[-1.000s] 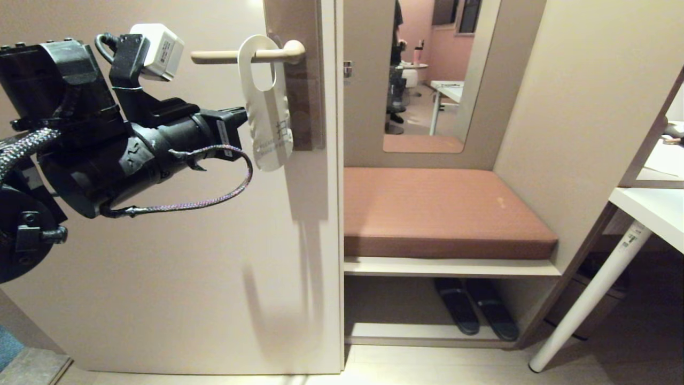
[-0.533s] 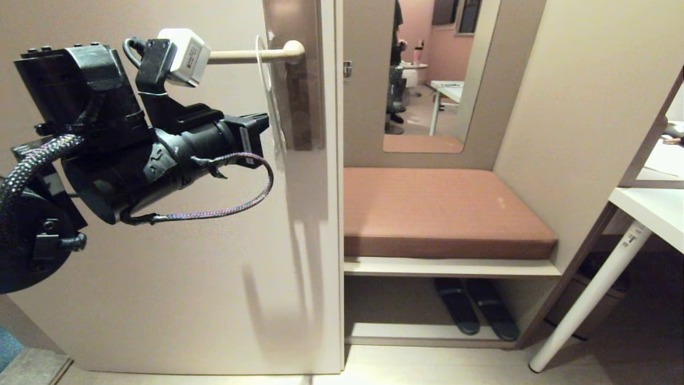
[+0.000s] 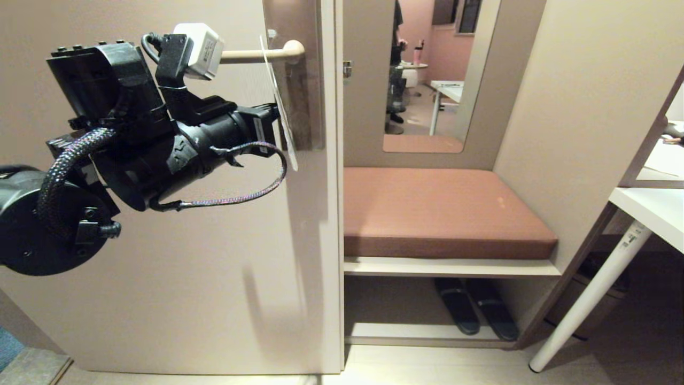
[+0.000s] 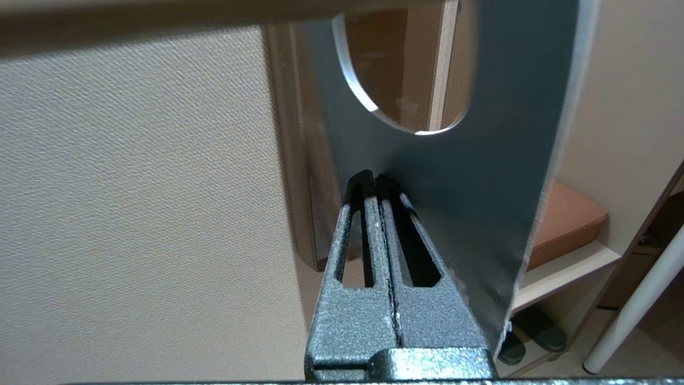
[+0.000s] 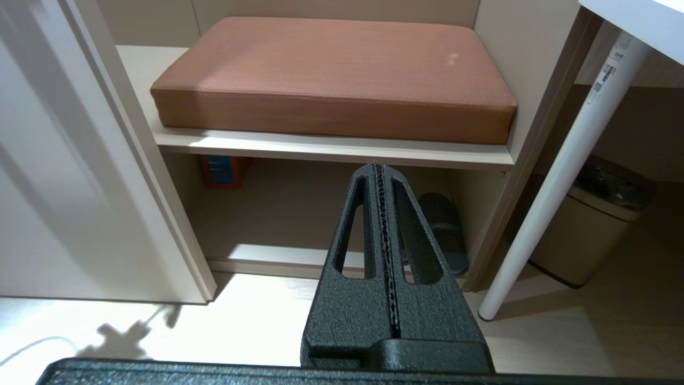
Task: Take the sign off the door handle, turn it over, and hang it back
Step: Hang the sign back with the other side facing out
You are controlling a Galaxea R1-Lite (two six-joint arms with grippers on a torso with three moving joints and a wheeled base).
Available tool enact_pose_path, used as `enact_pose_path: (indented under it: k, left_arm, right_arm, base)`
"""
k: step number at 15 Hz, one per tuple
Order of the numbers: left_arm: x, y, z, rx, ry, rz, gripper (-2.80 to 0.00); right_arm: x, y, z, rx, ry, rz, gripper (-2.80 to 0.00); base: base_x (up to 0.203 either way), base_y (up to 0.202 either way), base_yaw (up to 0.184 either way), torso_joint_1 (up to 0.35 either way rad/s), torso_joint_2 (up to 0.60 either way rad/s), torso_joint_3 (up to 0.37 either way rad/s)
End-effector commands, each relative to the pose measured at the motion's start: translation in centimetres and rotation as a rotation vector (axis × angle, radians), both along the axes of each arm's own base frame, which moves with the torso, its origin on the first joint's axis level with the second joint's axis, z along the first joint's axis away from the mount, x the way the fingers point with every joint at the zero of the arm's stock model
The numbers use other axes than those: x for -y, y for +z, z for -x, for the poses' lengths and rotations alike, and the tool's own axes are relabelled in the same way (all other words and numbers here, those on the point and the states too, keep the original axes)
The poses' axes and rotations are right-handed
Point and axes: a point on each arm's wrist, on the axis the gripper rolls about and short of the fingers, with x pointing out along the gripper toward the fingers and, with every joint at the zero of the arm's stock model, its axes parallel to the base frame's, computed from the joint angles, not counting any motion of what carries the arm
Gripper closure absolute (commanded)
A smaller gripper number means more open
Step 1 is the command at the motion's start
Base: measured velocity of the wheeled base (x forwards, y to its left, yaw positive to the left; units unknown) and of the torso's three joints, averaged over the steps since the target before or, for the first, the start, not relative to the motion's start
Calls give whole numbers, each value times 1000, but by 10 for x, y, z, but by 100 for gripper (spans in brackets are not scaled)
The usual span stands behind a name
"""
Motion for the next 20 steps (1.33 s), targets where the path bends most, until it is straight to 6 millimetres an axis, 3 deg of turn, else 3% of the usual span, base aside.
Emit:
enact_pose_path:
  k: [1,9,20]
  left_arm:
    - [2,-4,-5,-9,1,-5,0]
    - [10,9,-5,32,-19,18,0]
    - [24,11,1,38,-67,22,0]
  right_arm:
    - [0,0,0,-1,0,-1,0]
    - [0,0,0,-1,0,0,0]
    - [0,0,0,1,0,0,0]
  base:
    - [0,0,0,0,0,0]
    - [0,0,0,0,0,0]
    - [0,0,0,0,0,0]
